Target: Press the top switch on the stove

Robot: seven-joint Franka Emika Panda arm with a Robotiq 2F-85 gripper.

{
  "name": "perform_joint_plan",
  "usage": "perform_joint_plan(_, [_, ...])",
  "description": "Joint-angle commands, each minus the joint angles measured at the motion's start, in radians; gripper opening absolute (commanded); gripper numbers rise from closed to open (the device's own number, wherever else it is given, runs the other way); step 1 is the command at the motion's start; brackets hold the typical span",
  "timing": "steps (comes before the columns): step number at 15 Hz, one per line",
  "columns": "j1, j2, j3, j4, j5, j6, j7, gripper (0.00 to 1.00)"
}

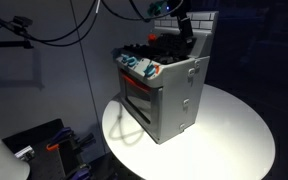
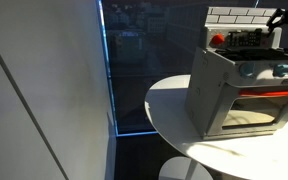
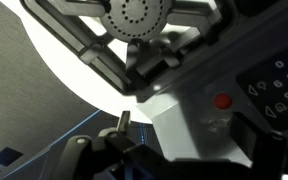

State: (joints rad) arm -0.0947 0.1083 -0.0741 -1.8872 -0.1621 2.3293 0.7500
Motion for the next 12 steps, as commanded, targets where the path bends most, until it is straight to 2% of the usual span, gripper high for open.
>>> perform_joint_plan(1, [0.009, 0.036, -0.021, 0.058, 0.012, -0.015, -0.001, 1.00])
perform_joint_plan(12, [0.013, 0.029, -0.017, 0.051, 0.021, -0.034, -0.020, 1.00])
